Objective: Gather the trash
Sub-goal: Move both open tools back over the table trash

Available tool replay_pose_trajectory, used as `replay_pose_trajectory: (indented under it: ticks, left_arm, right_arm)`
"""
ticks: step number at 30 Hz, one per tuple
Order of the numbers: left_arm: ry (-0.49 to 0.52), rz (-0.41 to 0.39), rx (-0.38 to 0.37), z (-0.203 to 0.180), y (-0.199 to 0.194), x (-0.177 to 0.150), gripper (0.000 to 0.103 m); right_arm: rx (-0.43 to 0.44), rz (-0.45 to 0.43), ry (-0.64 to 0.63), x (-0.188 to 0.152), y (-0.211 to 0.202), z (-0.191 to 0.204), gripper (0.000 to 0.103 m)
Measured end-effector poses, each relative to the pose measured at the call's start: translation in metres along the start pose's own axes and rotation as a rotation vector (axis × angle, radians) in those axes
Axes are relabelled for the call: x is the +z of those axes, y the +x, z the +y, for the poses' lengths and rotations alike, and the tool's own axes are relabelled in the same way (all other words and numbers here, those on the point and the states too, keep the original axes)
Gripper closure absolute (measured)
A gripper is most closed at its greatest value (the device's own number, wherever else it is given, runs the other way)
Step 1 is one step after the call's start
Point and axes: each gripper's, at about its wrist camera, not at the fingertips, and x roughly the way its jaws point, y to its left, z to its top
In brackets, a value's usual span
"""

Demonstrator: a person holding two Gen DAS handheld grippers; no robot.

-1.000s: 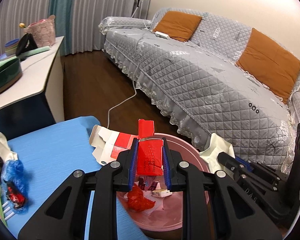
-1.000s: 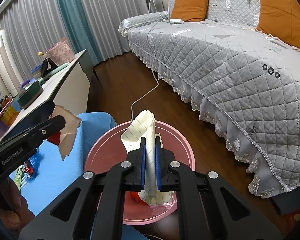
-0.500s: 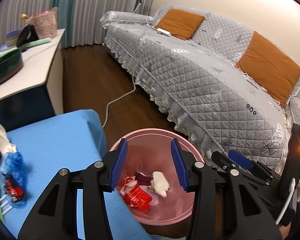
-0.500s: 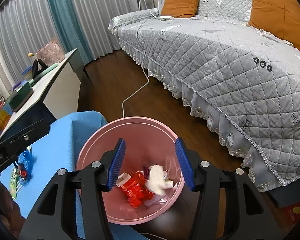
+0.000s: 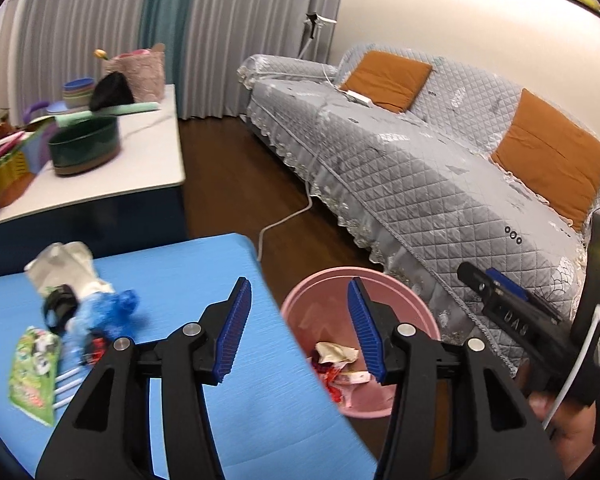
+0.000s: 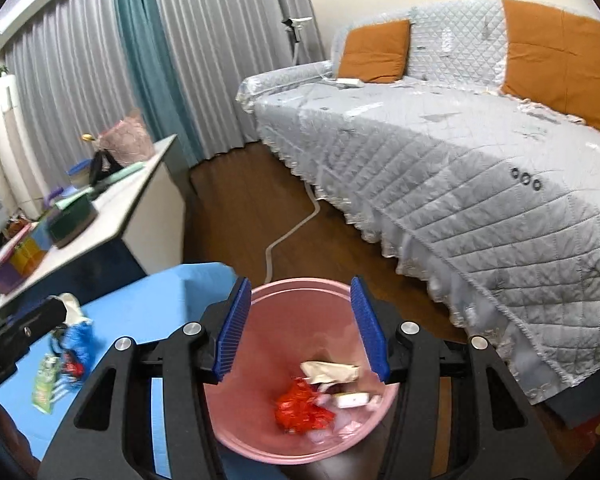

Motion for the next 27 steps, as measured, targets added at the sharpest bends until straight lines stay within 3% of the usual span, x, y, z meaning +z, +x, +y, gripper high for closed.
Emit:
replay_pose_trajectory:
  ticks: [18, 27]
  left_arm:
    - [0.02, -0.034, 0.136, 0.099, -0.083, -0.011, 0.048]
    - [-0.061, -0.043, 0.23, 0.154, -0.084, -0.035, 0.046]
  right_arm:
    - [0.139, -0.01, -0.136, -0.014, -0.035, 0.096, 0.05]
    - [0.198, 0.022, -0.181, -0.031, -0.025, 0.135, 0.052]
